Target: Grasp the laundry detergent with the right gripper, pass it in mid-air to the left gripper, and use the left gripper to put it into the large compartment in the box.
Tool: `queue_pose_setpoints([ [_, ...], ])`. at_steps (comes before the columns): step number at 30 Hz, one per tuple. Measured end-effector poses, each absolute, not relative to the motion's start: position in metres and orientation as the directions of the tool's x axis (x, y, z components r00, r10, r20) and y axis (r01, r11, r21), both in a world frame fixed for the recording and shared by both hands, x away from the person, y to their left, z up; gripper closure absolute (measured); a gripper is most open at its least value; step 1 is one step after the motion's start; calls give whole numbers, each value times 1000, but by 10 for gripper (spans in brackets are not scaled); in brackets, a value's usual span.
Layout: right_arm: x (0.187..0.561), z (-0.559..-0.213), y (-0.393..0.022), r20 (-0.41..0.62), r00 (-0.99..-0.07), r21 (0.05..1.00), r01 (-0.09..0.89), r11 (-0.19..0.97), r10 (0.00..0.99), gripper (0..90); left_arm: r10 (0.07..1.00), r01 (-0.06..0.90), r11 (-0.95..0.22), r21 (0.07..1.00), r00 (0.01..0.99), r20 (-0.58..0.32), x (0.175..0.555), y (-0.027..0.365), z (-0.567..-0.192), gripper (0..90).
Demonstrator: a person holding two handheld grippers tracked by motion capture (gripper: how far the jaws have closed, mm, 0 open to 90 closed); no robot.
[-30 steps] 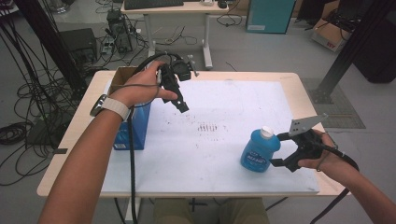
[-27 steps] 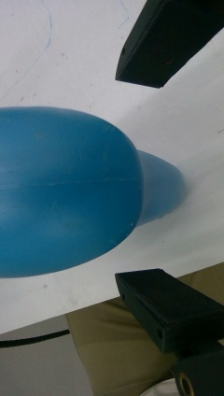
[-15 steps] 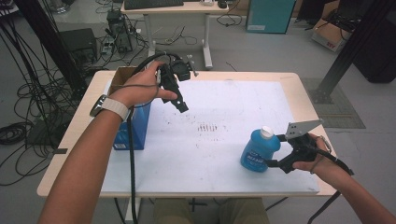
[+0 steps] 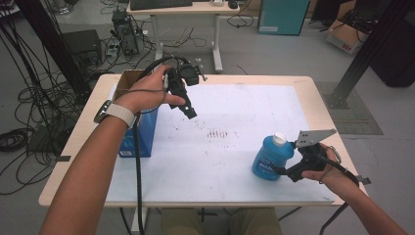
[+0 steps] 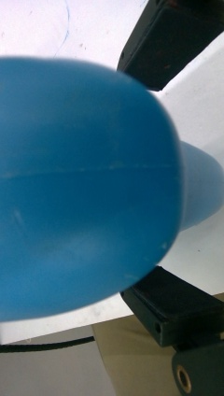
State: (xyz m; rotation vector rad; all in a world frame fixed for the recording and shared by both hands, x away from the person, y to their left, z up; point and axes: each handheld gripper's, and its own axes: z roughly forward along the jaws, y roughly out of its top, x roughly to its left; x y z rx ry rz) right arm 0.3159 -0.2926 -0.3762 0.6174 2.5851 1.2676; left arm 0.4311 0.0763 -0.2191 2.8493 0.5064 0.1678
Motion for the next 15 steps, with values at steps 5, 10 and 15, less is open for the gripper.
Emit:
queue_pose_setpoints([
  [5, 315, -380, -292, 9, -894, 799, 276, 535, 449, 79, 352, 324, -911, 254, 933, 71, 431, 76, -219, 90],
  [10, 315, -385, -291, 9, -894, 817, 266, 512, 448, 95, 350, 322, -912, 255, 934, 73, 432, 75, -220, 90],
  [15, 314, -389, -291, 6, -893, 828, 257, 498, 450, 102, 351, 322, -912, 255, 934, 73, 432, 75, -220, 90],
])
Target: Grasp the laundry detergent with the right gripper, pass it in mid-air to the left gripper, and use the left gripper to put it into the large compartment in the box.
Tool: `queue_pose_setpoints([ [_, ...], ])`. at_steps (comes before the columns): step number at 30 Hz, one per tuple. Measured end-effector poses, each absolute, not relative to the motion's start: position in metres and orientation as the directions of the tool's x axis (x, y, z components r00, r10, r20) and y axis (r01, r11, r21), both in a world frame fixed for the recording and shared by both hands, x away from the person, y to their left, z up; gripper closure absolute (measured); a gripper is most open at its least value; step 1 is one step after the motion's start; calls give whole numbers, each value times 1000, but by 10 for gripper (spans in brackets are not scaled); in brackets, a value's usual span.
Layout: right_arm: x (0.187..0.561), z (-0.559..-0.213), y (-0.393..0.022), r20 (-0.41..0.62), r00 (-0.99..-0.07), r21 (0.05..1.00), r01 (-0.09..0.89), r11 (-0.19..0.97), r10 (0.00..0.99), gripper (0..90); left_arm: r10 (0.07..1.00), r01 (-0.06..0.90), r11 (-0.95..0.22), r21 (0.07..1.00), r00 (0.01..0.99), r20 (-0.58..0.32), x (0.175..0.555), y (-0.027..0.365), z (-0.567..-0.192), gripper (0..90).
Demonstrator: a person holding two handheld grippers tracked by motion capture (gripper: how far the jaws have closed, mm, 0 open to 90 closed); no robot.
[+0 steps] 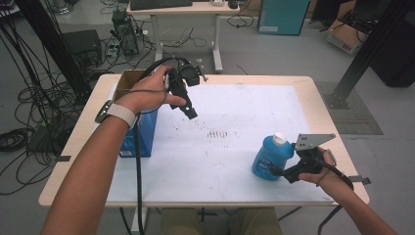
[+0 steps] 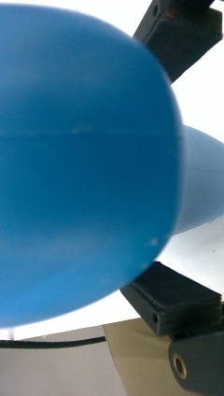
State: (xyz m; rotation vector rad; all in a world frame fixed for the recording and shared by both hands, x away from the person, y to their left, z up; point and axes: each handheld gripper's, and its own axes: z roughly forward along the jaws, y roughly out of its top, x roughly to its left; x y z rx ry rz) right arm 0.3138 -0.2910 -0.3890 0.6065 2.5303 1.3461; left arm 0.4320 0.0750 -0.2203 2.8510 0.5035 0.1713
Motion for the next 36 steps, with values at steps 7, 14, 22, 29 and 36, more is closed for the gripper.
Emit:
queue_pose_setpoints([
  [7, 314, -396, -288, 22, -883, 845, 267, 464, 468, 110, 351, 323, -912, 253, 934, 72, 432, 74, -221, 90],
  [14, 314, -399, -287, 20, -887, 856, 253, 450, 461, 140, 358, 332, -910, 250, 932, 65, 431, 75, -221, 91],
  [22, 313, -404, -287, 35, -880, 868, 261, 421, 473, 157, 354, 325, -910, 257, 932, 76, 432, 75, -222, 91],
  [29, 311, -406, -286, 32, -877, 874, 258, 412, 480, 179, 357, 328, -909, 257, 931, 74, 432, 75, -223, 90],
  [36, 311, -409, -286, 30, -871, 879, 256, 402, 490, 207, 353, 326, -912, 249, 933, 73, 432, 74, -223, 93],
])
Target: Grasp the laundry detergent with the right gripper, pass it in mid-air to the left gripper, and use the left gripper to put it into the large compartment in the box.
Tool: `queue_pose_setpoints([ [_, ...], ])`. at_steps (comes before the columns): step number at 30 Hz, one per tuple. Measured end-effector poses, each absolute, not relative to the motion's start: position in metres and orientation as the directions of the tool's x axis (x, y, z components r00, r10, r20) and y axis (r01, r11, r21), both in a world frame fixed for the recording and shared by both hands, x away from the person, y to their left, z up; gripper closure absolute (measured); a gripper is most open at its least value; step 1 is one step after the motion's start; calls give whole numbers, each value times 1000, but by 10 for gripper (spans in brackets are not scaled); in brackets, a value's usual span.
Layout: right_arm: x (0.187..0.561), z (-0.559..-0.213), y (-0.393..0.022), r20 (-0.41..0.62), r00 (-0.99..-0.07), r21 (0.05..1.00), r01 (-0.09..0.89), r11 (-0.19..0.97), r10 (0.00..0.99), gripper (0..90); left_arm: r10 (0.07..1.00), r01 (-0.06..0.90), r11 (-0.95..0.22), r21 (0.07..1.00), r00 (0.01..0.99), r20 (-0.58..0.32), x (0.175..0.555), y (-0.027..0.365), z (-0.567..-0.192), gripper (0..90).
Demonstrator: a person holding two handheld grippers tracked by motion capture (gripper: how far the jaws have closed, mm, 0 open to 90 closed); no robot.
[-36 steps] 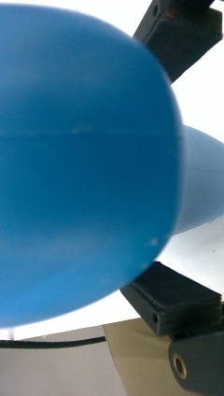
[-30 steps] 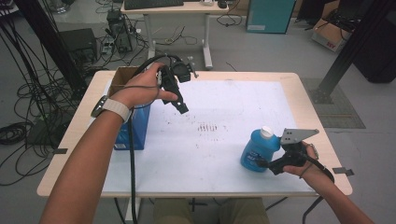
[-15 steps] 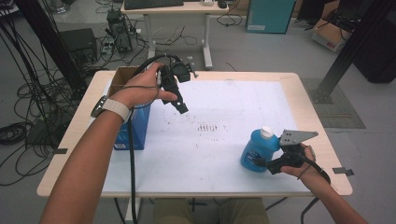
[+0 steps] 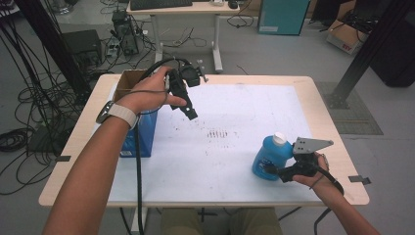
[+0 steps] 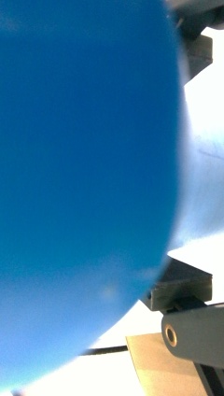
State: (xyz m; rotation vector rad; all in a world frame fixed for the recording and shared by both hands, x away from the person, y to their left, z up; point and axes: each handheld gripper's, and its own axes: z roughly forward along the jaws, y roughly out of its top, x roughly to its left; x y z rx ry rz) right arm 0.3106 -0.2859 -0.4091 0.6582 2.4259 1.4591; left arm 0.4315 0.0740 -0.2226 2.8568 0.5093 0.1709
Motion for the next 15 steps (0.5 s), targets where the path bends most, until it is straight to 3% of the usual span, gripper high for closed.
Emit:
queue_pose_setpoints([
  [15, 310, -415, -285, 42, -869, 895, 252, 367, 493, 256, 354, 326, -912, 250, 932, 77, 431, 74, -223, 94],
])
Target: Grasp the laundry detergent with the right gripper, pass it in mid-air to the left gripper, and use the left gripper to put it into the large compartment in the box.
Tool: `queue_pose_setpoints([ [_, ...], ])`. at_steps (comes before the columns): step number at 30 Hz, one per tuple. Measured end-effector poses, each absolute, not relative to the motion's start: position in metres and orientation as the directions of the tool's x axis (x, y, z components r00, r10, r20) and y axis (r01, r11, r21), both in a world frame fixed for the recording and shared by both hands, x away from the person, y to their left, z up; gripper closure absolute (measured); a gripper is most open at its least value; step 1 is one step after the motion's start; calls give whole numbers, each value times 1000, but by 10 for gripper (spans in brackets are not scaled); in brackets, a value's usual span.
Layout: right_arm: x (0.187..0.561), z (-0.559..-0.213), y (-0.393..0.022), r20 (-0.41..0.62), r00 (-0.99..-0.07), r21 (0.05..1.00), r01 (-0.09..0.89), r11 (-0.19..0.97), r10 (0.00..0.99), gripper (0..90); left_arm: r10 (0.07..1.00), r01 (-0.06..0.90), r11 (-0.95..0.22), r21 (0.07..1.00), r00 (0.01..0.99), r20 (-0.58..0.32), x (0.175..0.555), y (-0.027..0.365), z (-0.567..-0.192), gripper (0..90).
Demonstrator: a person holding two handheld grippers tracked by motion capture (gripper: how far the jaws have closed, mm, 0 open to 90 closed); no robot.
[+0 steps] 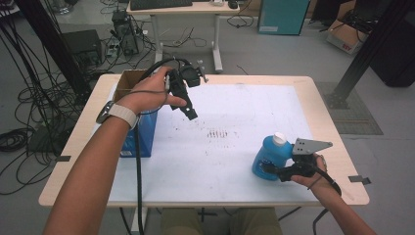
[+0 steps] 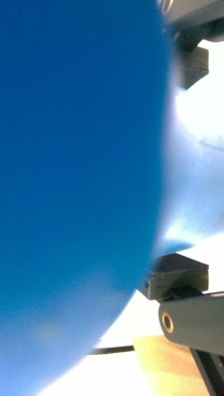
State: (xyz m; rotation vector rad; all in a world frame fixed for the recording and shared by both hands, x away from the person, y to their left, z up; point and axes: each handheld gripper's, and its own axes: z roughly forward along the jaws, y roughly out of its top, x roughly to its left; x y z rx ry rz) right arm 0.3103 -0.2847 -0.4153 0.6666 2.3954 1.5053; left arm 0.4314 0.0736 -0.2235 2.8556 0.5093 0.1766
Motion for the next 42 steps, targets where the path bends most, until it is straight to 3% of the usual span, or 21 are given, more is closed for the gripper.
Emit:
queue_pose_setpoints([
  [17, 310, -418, -285, 42, -871, 910, 235, 340, 490, 327, 358, 332, -911, 244, 931, 72, 432, 73, -225, 94],
  [24, 309, -420, -284, 48, -879, 917, 227, 327, 474, 398, 360, 334, -911, 242, 931, 68, 432, 73, -226, 94],
  [42, 308, -421, -284, 38, -881, 918, 218, 332, 472, 409, 356, 333, -913, 238, 932, 65, 433, 73, -226, 94],
])
